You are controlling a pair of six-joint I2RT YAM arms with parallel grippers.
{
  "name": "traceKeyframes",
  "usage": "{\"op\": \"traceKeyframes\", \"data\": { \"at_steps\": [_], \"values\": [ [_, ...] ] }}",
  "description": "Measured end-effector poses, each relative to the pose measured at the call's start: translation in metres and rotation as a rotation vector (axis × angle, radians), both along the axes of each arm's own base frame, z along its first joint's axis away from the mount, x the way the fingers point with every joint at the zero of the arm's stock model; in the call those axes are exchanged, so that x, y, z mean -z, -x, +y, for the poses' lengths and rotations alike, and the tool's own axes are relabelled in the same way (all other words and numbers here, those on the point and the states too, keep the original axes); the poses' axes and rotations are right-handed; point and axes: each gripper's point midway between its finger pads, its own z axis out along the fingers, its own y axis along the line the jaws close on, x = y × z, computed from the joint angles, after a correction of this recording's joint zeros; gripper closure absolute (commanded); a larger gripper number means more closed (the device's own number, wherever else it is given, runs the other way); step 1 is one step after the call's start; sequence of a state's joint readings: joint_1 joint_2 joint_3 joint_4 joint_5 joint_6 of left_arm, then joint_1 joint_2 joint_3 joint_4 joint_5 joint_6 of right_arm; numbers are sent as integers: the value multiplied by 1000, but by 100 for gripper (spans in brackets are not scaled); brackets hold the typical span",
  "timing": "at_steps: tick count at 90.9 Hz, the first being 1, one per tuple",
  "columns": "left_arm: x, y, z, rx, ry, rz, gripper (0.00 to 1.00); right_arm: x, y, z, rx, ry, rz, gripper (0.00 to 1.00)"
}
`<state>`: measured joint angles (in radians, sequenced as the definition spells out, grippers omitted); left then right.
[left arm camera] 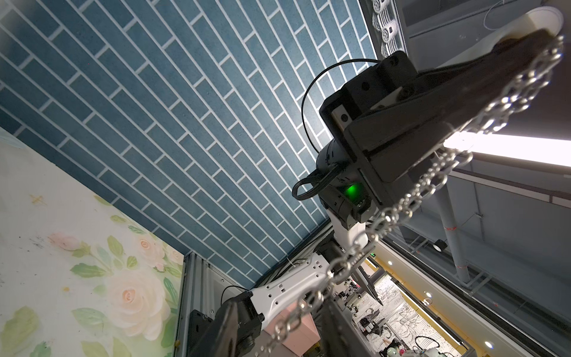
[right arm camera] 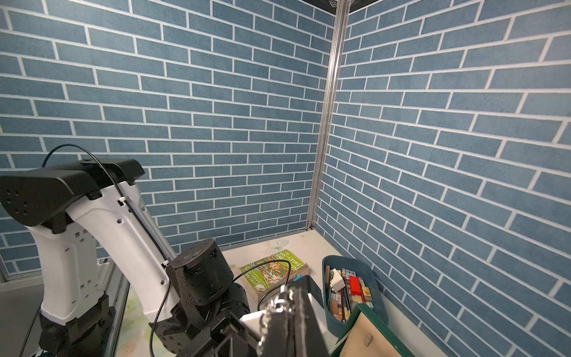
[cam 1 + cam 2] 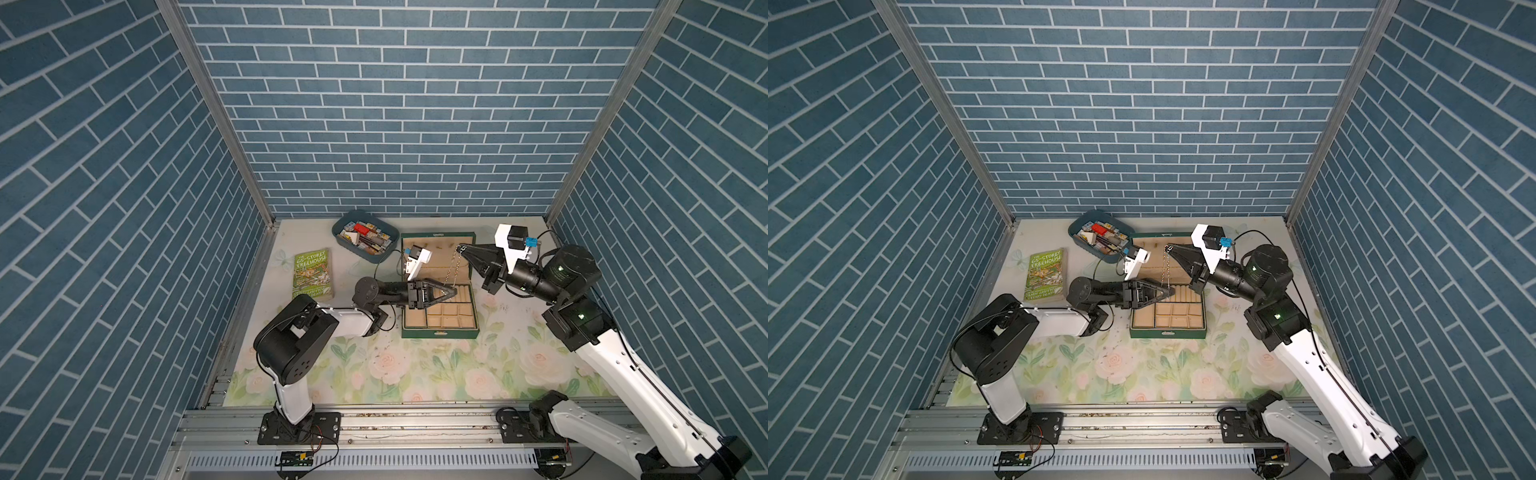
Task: Put jewelry chain into jewelry box
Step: Hang the necklace on the jewelry box clasp.
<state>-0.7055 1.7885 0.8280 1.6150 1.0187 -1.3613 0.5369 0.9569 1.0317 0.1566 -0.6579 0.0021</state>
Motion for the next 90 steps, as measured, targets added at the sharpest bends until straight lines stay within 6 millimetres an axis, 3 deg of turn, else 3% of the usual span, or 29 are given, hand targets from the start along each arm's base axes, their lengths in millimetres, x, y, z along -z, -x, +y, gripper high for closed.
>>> {"op": "traceKeyframes", "data": {
  "at_steps": [25, 52, 90],
  "values": [
    [0, 0, 0, -2, 1, -4, 65, -1, -2, -1, 15, -1, -6, 100],
    [0, 1, 2, -6, -1, -4, 61, -7, -2, -8, 54, -14, -26, 100],
    [5, 0, 4, -12, -8, 2, 67, -1, -6, -9, 75, -9, -13, 100]
  ]
}}
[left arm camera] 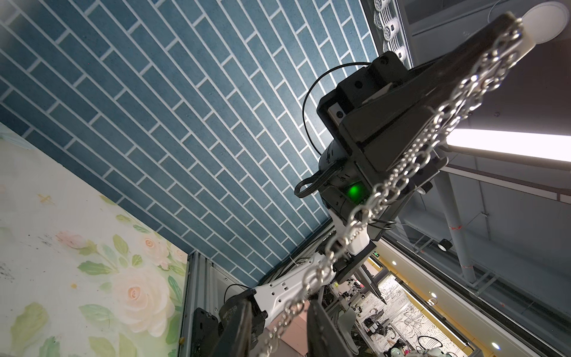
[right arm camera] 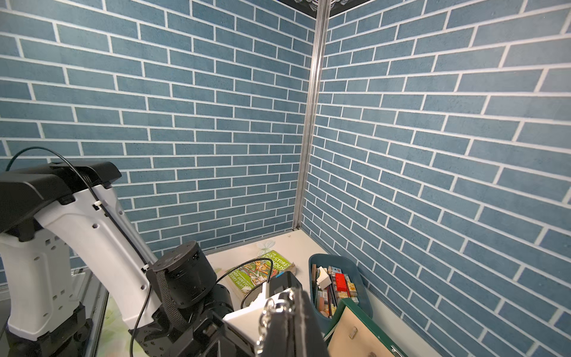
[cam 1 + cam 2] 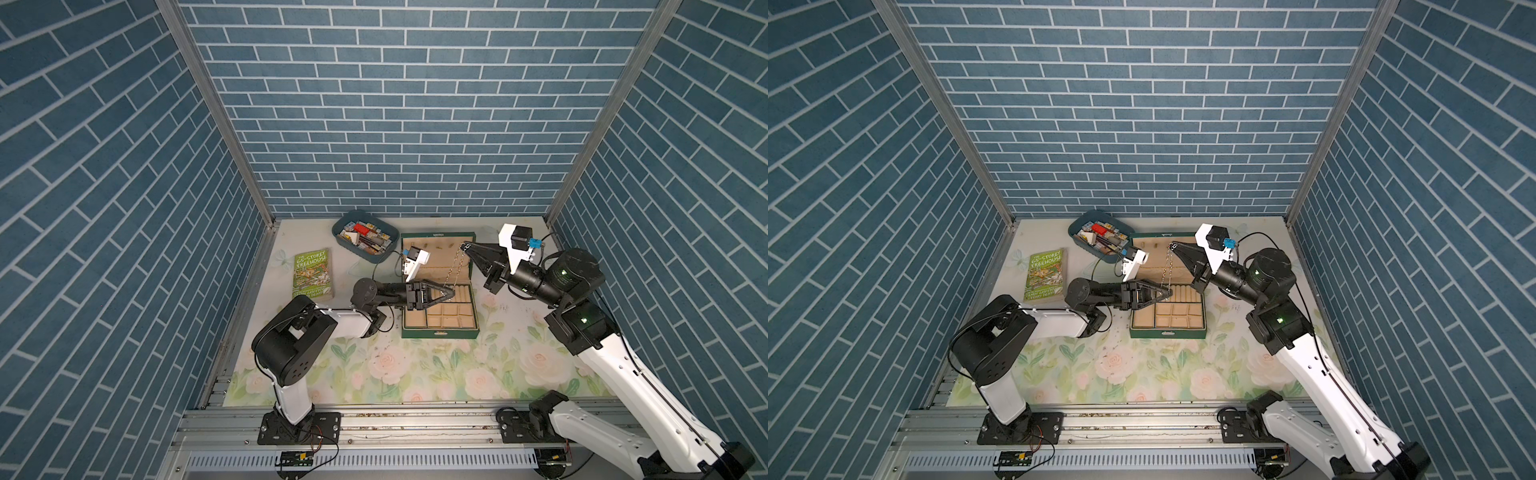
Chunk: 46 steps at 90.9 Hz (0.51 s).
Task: Put jewelry chain into jewelry box
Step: Hang the necklace on the jewelry box clasp.
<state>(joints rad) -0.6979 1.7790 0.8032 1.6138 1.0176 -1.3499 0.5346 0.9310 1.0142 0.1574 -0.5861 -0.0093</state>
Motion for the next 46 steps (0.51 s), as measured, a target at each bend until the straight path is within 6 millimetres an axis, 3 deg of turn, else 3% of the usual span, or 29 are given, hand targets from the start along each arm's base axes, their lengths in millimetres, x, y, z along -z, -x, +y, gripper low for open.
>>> {"op": "traceKeyframes", "data": {
  "at_steps": [46],
  "values": [
    [4, 1, 2, -4, -7, 4, 75, 1, -3, -6, 36, 1, -20, 100]
  ]
}}
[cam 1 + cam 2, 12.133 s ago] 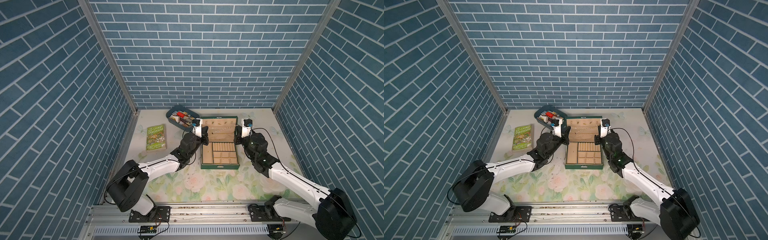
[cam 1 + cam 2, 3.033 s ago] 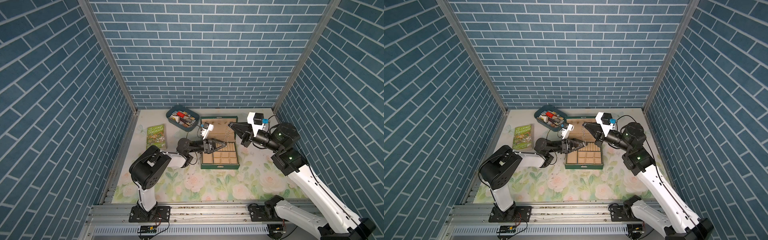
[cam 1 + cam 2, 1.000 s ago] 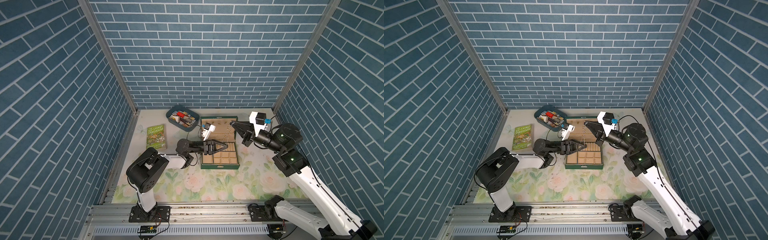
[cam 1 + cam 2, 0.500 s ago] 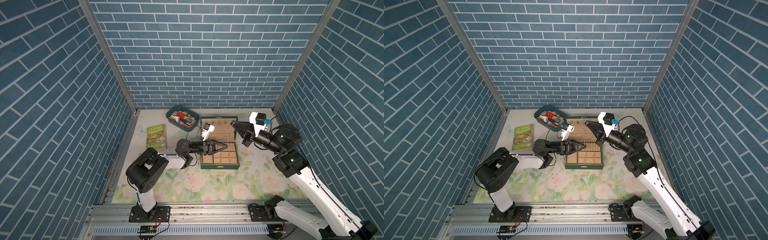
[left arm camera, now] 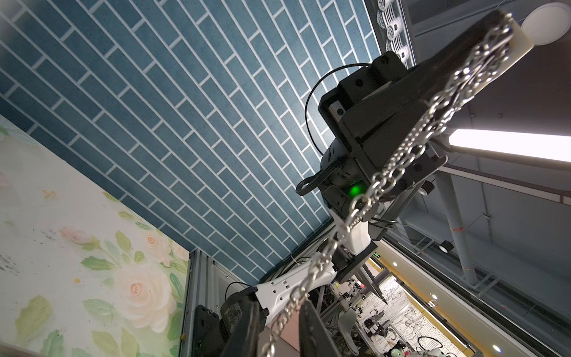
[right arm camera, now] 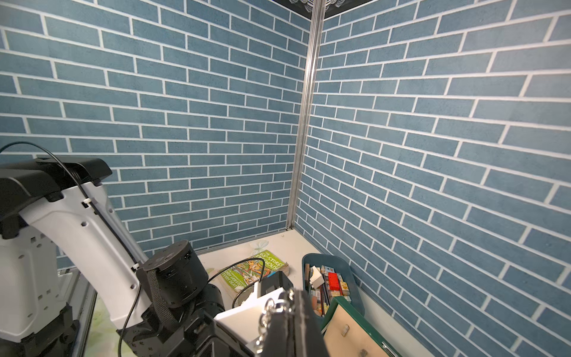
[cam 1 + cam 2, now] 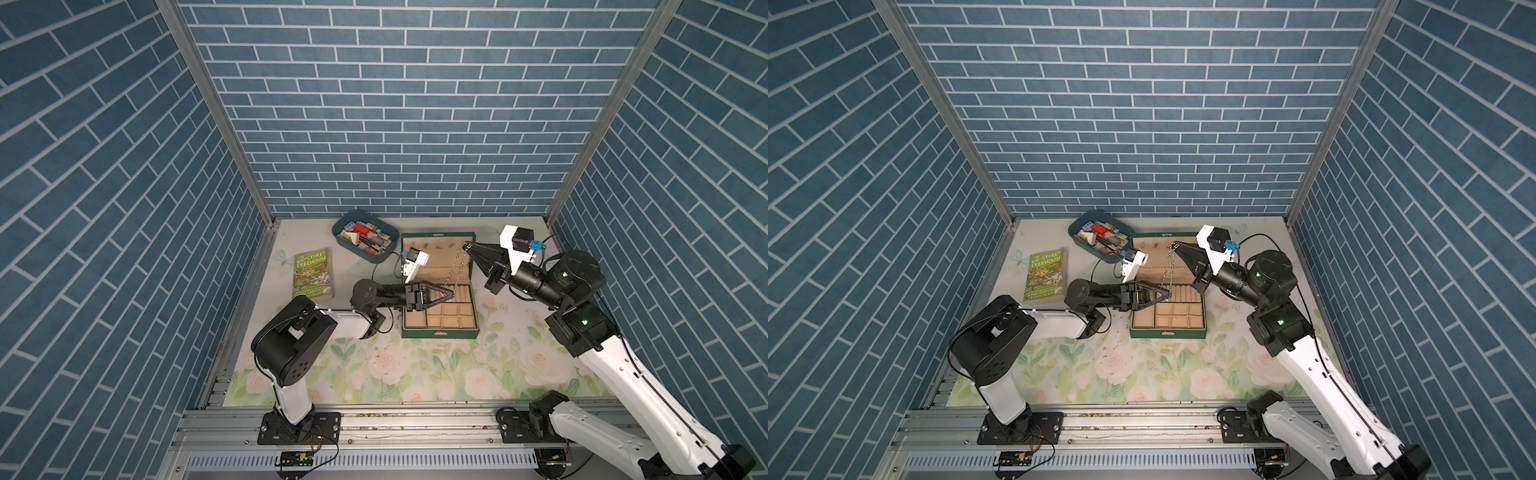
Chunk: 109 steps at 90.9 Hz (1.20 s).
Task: Put jewelry chain into jewelry box
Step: Hang the necklace on the jewelry box clasp.
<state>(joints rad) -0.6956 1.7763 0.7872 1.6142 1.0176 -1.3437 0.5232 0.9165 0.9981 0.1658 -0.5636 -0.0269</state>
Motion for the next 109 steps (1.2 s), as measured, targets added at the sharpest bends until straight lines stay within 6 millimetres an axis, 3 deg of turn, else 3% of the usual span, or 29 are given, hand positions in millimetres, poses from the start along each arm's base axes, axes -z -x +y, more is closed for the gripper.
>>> {"op": "traceKeyframes", "data": {
  "at_steps": [24, 36, 54, 64, 93, 109],
  "values": [
    [2, -1, 2, -6, -3, -3, 83, 1, -2, -2, 14, -3, -2, 100],
    [2, 0, 4, -11, -3, -7, 100, 2, -2, -3, 17, -3, -2, 100],
    [-3, -10, 12, -48, 8, -16, 100, 4, -6, -5, 40, -6, -1, 100],
    [-16, -20, 24, -111, 29, -78, 100, 14, -14, -8, 85, -7, 11, 100],
    [-45, -79, 24, -421, -199, -307, 100, 85, -52, -23, 281, 9, 127, 100],
    [-27, -117, 29, -568, -386, -333, 100, 98, -72, -28, 365, 9, 141, 100]
  ]
}}
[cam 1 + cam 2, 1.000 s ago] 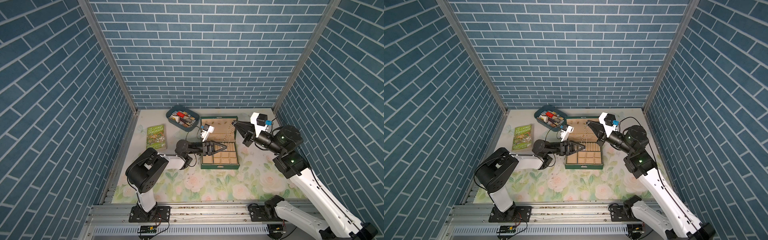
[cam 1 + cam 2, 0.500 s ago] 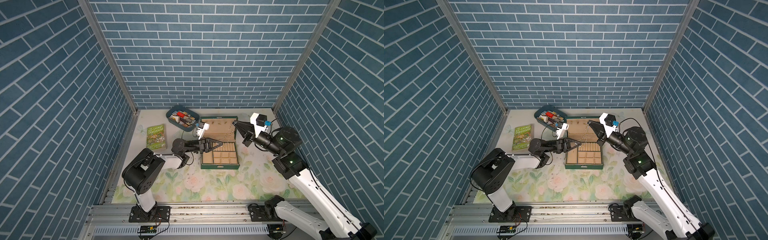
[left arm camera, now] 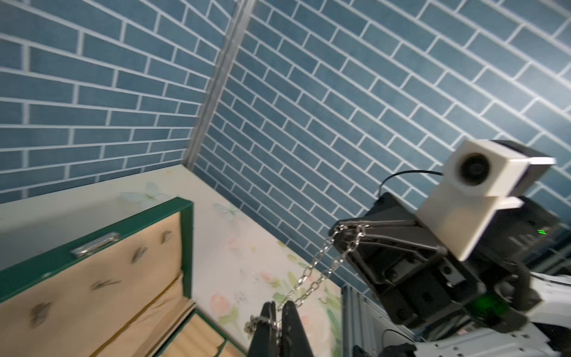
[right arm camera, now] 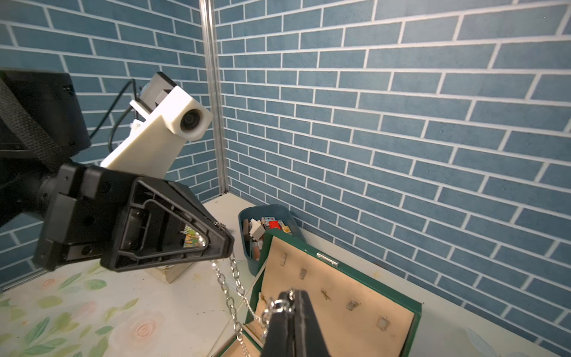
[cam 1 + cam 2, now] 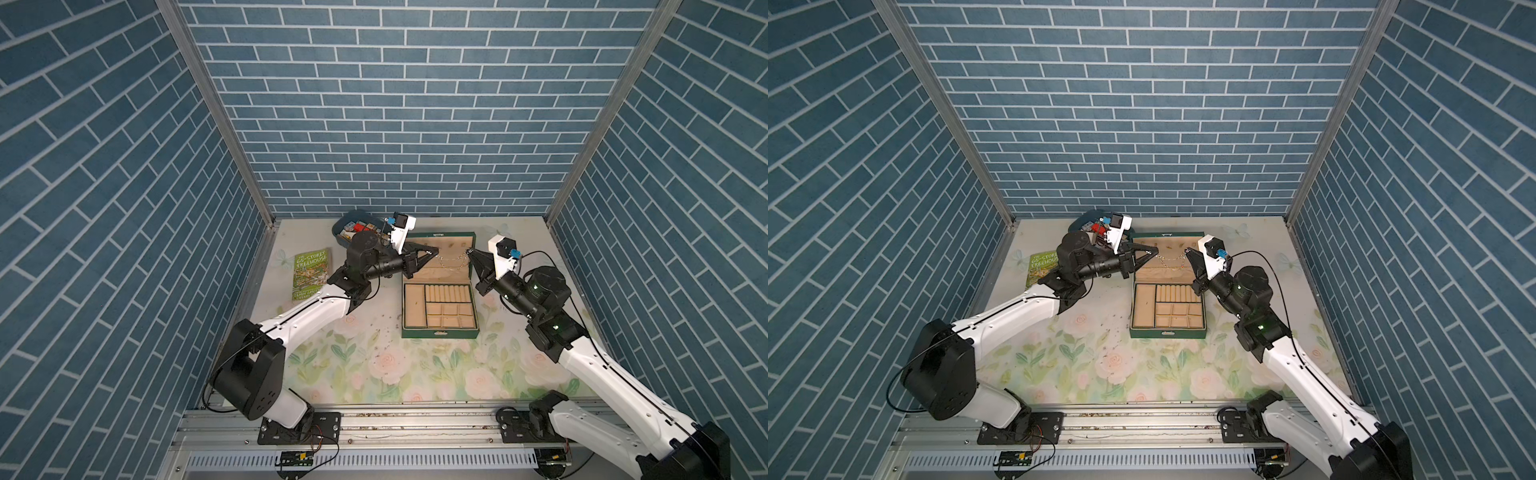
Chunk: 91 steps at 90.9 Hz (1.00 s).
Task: Put jewelry chain into jewelry box
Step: Hang the necklace on the jewelry box clasp.
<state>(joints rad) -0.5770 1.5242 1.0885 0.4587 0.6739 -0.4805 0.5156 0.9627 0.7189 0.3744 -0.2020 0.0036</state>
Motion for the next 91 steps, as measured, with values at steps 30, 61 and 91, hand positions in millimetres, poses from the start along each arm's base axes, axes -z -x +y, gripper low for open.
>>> {"op": "traceKeyframes", "data": {
  "at_steps": [30, 61, 91],
  "values": [
    [42, -58, 25, -242, -193, 51, 100, 48, -40, -12, 171, 49, 85, 100],
    [46, -72, 38, -315, -240, 40, 100, 77, -66, -22, 265, 50, 162, 100],
    [62, -87, 34, -335, -266, 33, 100, 103, -86, -21, 295, 56, 203, 100]
  ]
}}
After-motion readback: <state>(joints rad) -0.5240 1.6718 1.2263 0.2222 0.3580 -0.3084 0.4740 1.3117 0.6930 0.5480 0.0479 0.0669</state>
